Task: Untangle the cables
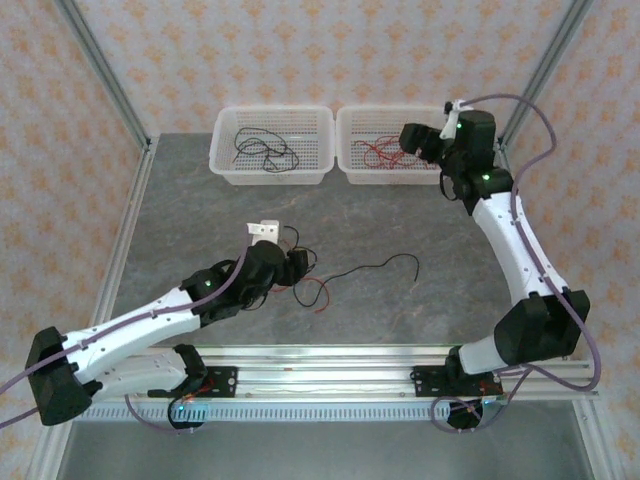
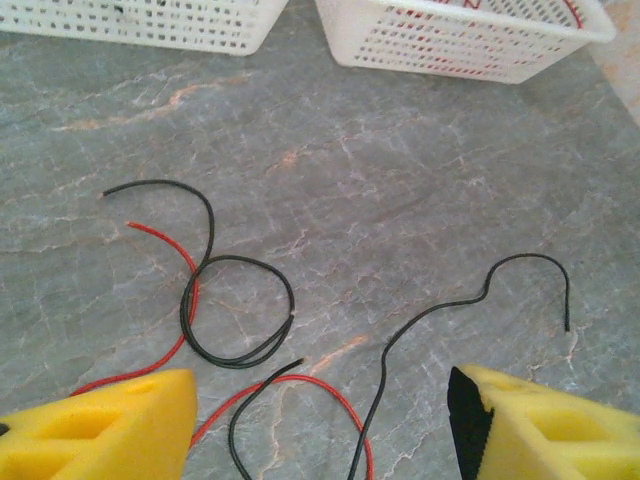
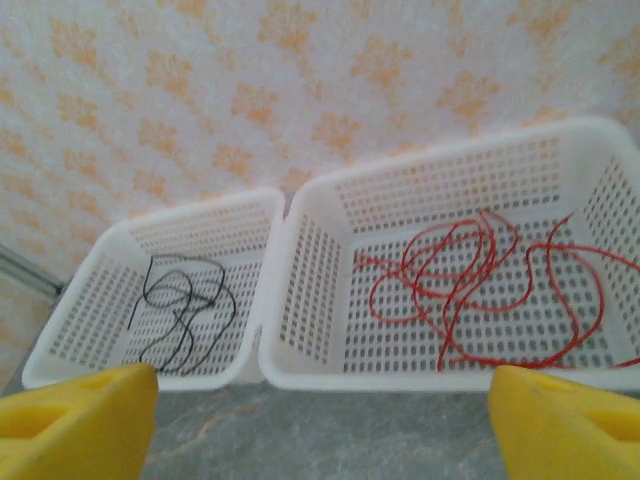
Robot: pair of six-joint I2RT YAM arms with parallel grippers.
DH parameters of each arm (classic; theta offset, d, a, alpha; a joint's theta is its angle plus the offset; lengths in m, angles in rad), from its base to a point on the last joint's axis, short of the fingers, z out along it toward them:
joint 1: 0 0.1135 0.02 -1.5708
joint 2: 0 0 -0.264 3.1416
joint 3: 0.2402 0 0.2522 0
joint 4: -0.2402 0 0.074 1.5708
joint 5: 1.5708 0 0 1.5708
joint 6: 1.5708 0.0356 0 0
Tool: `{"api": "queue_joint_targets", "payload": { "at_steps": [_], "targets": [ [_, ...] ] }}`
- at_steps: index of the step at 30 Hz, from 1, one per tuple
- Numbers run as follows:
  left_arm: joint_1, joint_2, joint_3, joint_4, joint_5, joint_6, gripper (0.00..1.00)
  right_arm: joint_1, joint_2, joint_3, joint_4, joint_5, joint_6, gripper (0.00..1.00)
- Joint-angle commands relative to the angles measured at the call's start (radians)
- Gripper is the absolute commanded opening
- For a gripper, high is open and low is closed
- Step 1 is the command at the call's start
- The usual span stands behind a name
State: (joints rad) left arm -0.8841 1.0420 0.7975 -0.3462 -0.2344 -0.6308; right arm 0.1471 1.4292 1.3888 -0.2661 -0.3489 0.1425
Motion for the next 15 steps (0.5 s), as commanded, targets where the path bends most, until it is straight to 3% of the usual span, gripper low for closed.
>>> {"api": "queue_joint_targets", "payload": {
  "at_steps": [1, 6, 12, 15],
  "targets": [
    [-0.008, 0.052, 0.038, -0.104, 0.014, -0.048, 0.68, 0.046, -0.091, -0.079, -0.004, 0.045, -0.008, 0.83],
    [-0.007, 0.157, 0.045, -0.148, 0.059, -0.127, 0.61, 0.109, -0.194, -0.144, -0.113, 0.182, -0.044, 0.76],
    [-0.006, 0.272, 0.088, -0.135, 0.062, -0.155, 0.58, 0.116, -0.332, -0.285, -0.153, 0.237, -0.033, 0.73],
    [-0.005, 0.339, 0.122, -0.133, 0.084, -0.141, 0.52, 0.115, -0.371, -0.347, -0.147, 0.25, -0.026, 0.71]
  ]
}}
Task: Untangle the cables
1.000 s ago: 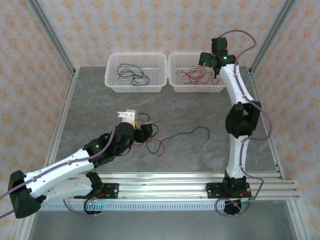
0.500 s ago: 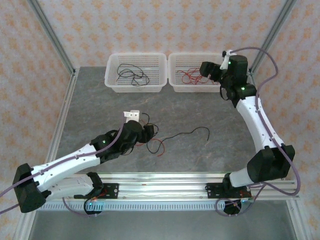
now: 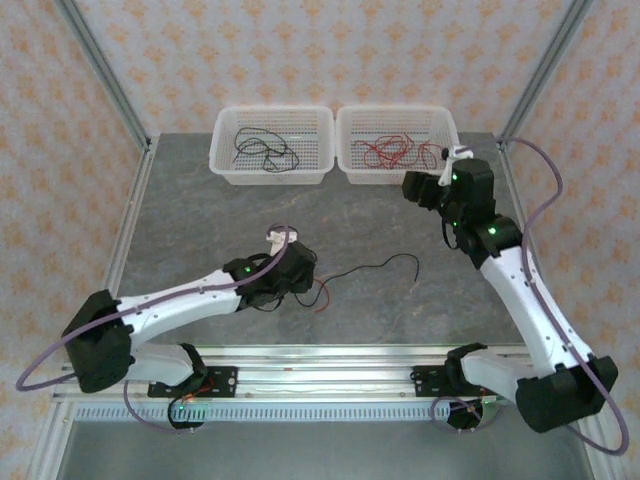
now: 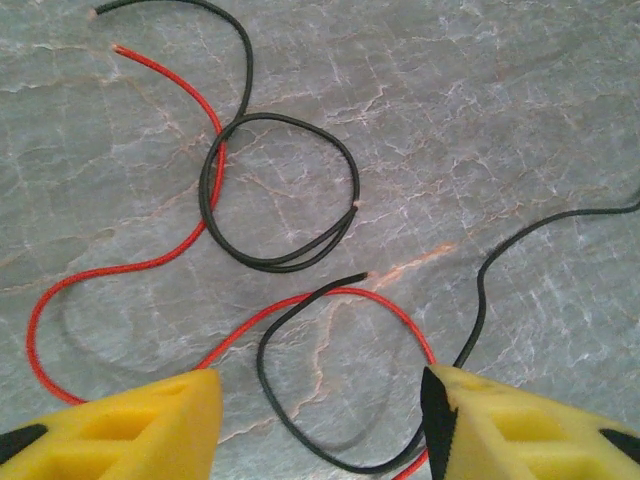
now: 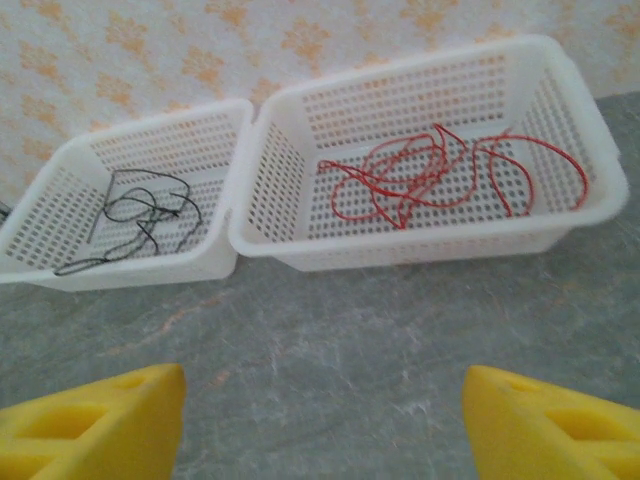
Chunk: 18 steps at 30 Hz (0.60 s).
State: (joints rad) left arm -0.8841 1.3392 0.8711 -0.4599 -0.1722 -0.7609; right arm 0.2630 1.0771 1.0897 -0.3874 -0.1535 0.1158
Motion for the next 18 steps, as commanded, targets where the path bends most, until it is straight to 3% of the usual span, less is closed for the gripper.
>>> {"api": "queue_joint_targets", "payload": {
  "at_steps": [1, 6, 18],
  "targets": [
    [-0.004, 0.056, 0.049, 0.002, 0.041, 0.003, 0.5, -0.001, -0.02, -0.06, -0.024, 0.055, 0.002, 0.71],
    [-0.023, 0.128, 0.071, 0.118, 0.117, 0.073, 0.46, 0.0, -0.016, -0.094, -0.003, 0.057, 0.019, 0.69],
    [-0.044, 0.321, 0.185, 0.016, 0.096, 0.169, 0.48, 0.0, -0.029, -0.085, -0.024, 0.091, 0.039, 0.69]
  ]
}}
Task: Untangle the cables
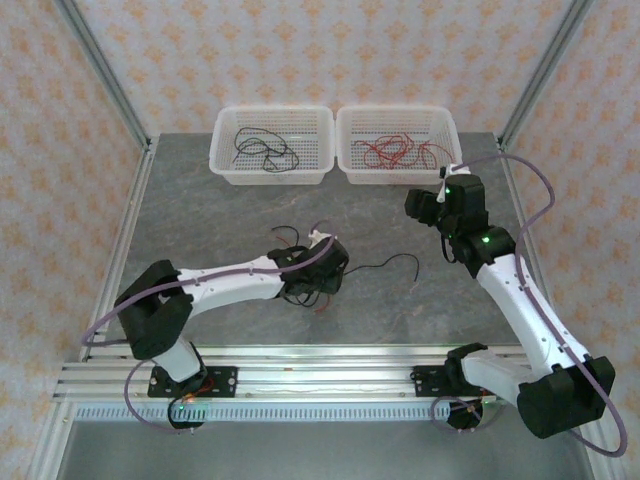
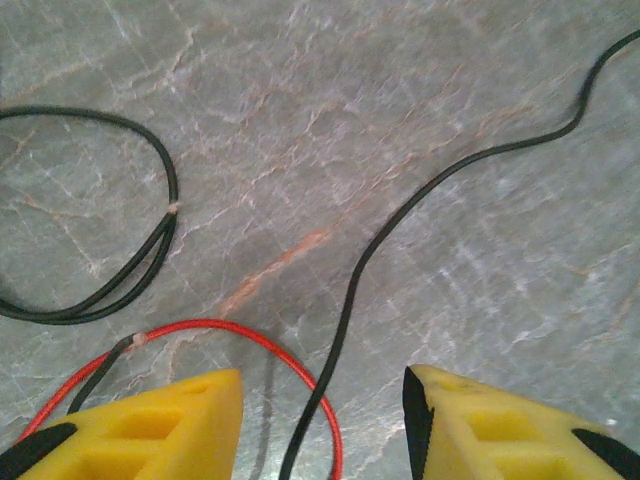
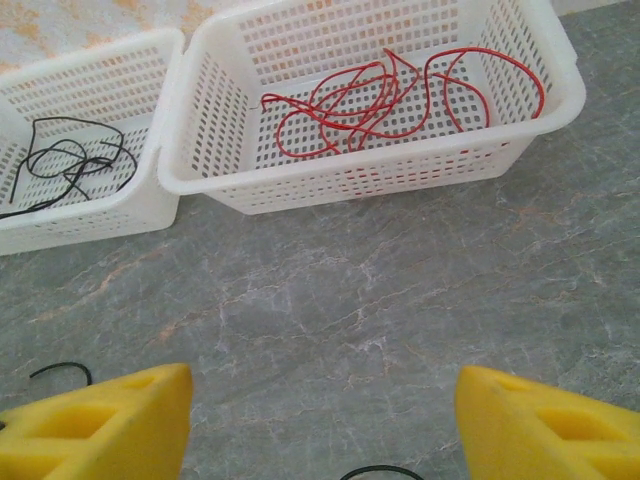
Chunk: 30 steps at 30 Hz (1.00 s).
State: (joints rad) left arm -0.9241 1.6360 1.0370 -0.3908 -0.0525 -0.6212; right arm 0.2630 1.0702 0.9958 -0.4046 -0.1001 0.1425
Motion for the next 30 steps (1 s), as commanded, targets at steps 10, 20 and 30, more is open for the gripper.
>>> {"api": "queue_joint_targets", "payload": {
  "at_steps": [10, 20, 30],
  "targets": [
    [-0.005, 0.081, 0.021, -0.01, -0.025, 0.061, 0.38, 0.0, -0.034, 0.018, -0.021, 0.056, 0.003, 0.69],
    [-0.004, 0.076, 0.039, -0.017, -0.037, 0.076, 0.1, -0.001, -0.038, 0.024, -0.021, 0.063, 0.005, 0.69],
    [-0.007, -0.009, 0.212, -0.116, -0.088, 0.114, 0.0, 0.0, -0.125, -0.047, -0.043, -0.017, 0.022, 0.68]
  ]
}}
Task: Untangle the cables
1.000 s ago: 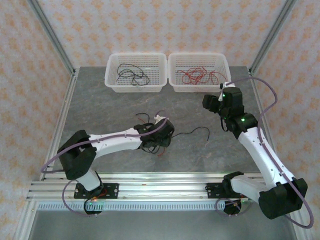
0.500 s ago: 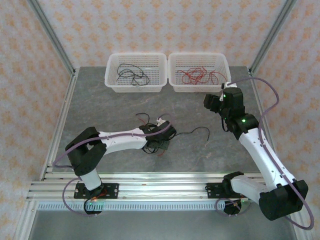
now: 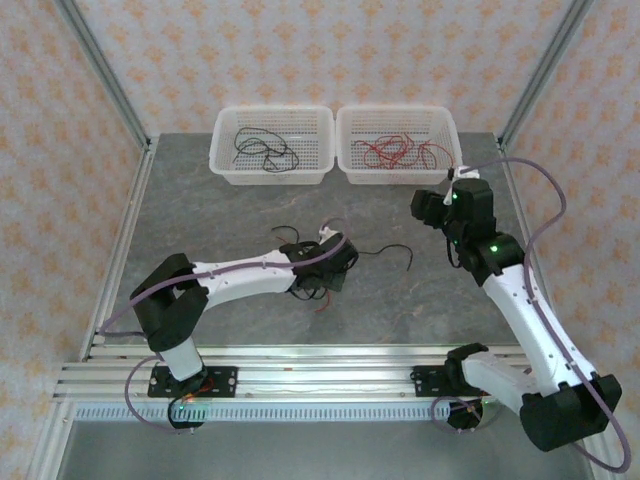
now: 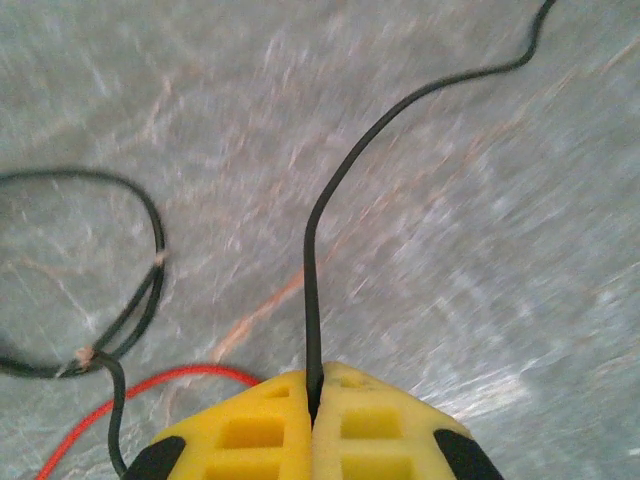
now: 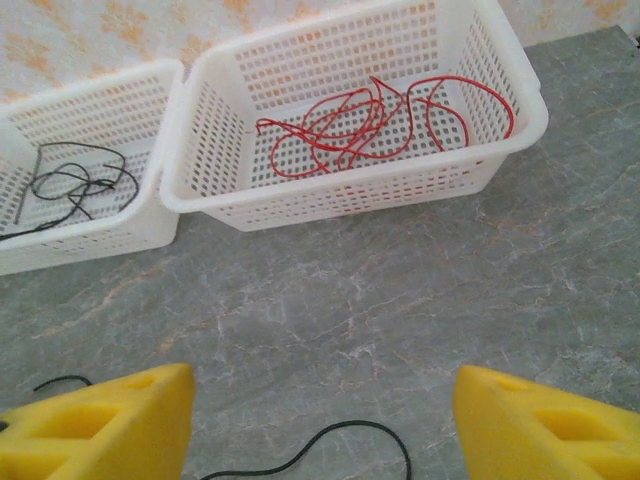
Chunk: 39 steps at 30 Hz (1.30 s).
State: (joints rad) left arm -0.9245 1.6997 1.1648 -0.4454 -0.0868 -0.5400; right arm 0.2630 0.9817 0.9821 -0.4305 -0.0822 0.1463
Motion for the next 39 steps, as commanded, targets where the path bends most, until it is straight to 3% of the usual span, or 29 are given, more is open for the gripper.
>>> {"api": "queue_joint_targets", "payload": {
  "at_steps": [1, 9, 17, 27, 39],
  "targets": [
    [-0.007, -0.085, 0.116, -0.083, -0.068, 0.038, 0.0, 0.0, -0.045, -0.05, -0.014, -0.054, 0.025, 0.67],
    [-0.006, -0.123, 0.355, -0.256, -0.225, 0.065, 0.0, 0.002, -0.093, -0.165, 0.018, -0.176, 0.069, 0.64],
    [0.068, -0.102, 0.569, -0.348, -0.332, 0.101, 0.0, 0.005, -0.114, -0.194, 0.016, -0.192, 0.076, 0.63],
    [0.29, 0.006, 0.863, -0.38, -0.341, 0.201, 0.0, 0.006, -0.14, -0.198, 0.009, -0.203, 0.09, 0.62],
    [0.517, 0.289, 1.102, -0.283, -0.215, 0.303, 0.0, 0.009, -0.167, -0.174, -0.02, -0.215, 0.117, 0.59]
  ]
}}
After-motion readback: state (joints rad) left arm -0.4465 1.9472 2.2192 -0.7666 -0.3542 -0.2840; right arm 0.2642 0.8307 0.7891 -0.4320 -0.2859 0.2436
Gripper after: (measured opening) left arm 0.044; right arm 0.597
